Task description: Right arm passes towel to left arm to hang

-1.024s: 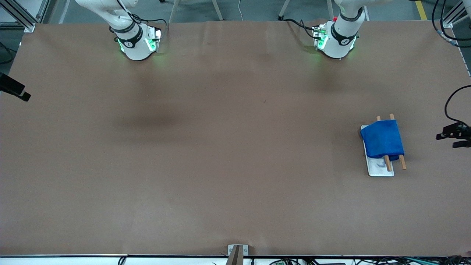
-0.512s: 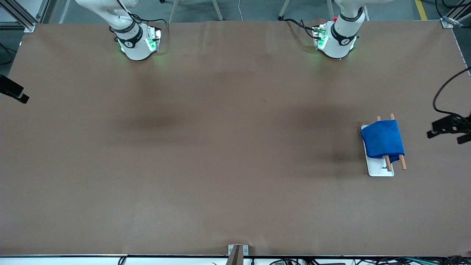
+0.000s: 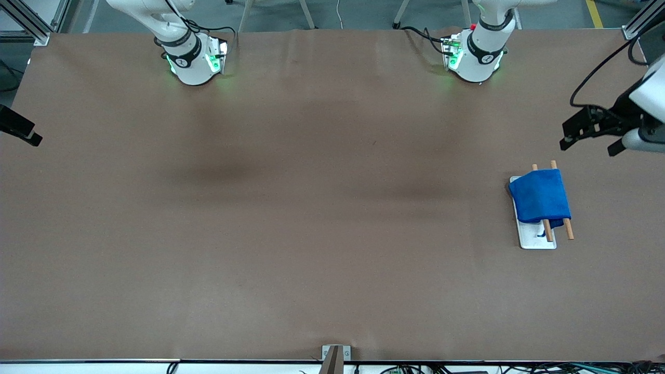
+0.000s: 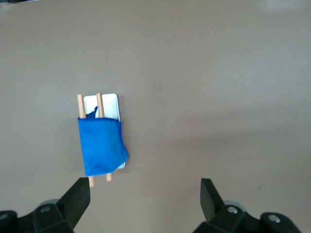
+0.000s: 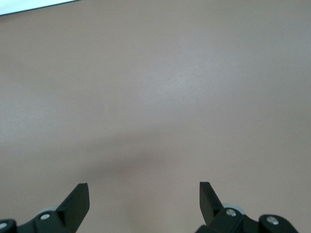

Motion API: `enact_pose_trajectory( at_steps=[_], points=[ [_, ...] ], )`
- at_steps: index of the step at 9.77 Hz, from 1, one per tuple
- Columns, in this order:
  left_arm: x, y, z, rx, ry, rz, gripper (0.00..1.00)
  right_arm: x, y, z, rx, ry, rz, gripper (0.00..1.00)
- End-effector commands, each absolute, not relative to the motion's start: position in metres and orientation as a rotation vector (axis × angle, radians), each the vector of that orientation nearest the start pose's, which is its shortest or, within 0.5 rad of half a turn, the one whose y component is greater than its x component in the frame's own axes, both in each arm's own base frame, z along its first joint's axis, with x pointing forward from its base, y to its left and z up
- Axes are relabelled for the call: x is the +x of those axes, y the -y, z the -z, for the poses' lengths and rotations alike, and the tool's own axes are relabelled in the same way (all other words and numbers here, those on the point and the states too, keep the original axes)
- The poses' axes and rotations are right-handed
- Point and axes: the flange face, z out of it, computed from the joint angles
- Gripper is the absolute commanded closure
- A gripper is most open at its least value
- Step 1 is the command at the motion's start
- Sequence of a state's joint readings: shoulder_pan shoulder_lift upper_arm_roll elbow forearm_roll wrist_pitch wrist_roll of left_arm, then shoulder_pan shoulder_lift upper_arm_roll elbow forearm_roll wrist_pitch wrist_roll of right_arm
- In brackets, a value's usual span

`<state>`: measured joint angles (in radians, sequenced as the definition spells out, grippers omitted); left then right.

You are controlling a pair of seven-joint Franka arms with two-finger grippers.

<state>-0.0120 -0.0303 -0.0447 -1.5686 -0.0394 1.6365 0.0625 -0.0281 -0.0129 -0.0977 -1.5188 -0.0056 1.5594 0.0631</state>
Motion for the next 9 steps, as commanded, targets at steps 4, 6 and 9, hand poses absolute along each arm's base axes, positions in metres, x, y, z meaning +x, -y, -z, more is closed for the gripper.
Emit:
enact_pose_trajectory(
  at_steps=[4, 6, 9],
  points=[
    [0.540, 0.052, -0.653, -3.131, -0.032, -0.008, 0.00, 0.546, 0.071, -0.657, -3.151, -0.292, 0.086, 0.00],
    [0.539, 0.052, -0.651, -3.136, -0.033, -0.016, 0.00, 0.546, 0.071, -0.657, -3.151, -0.292, 0.086, 0.00],
    [0.537, 0.048, -0.649, -3.140, -0.022, -0.022, 0.00, 0.546, 0.072, -0.656, -3.150, -0.287, 0.081, 0.00]
  ],
)
